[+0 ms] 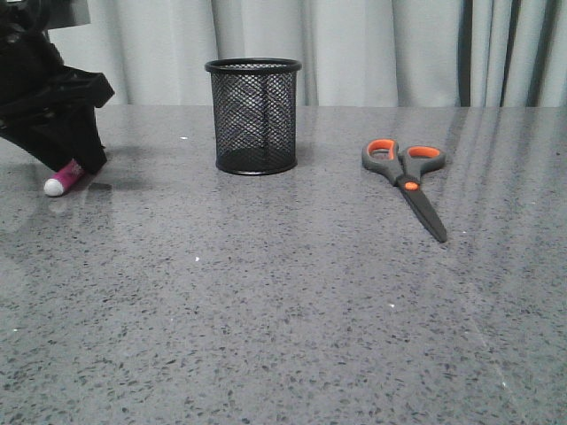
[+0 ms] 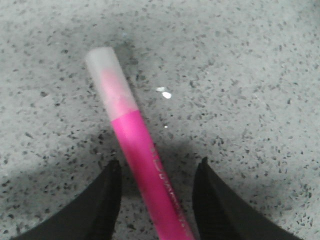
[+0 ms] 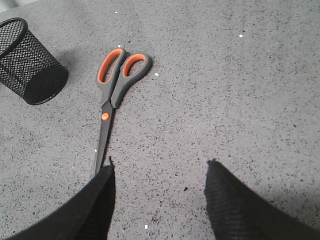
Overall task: Put pen and scissors into bin
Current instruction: 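Lower the left gripper and close it on the pink highlighter, then lift the highlighter and carry it above the black mesh cup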
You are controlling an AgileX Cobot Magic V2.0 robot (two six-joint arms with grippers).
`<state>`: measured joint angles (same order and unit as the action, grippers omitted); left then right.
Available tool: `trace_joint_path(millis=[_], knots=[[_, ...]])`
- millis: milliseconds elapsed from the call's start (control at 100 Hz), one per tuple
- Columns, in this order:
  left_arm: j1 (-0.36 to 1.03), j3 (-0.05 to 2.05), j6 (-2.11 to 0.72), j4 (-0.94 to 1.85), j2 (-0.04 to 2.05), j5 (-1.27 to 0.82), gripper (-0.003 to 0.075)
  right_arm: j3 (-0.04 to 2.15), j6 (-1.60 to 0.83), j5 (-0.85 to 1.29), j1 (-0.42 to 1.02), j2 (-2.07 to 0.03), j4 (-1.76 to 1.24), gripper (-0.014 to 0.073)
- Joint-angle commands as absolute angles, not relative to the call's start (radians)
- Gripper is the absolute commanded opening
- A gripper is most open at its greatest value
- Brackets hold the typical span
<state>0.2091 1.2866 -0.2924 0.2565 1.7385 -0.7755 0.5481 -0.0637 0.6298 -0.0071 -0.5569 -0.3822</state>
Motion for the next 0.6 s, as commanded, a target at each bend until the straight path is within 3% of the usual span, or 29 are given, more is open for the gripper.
trace_joint_path(millis=[0,410,590], knots=[[0.227,1.315,-0.277,0.240,1.700,-0.747,0.0292,0.586,-0.076,0.558,-0.012,-0.568,-0.397,0.0362],[0.225,1.315,-0.251,0.183,1.700,-0.780,0.0281,0.586,-0.076,0.558,-0.012,-0.568,-0.397,0.0362],[0.225,1.315,-0.251,0.183,1.700,-0.801,0.0060,0.586,-0.076,0.558,-0.012,-0.568,-0.397,0.0362]])
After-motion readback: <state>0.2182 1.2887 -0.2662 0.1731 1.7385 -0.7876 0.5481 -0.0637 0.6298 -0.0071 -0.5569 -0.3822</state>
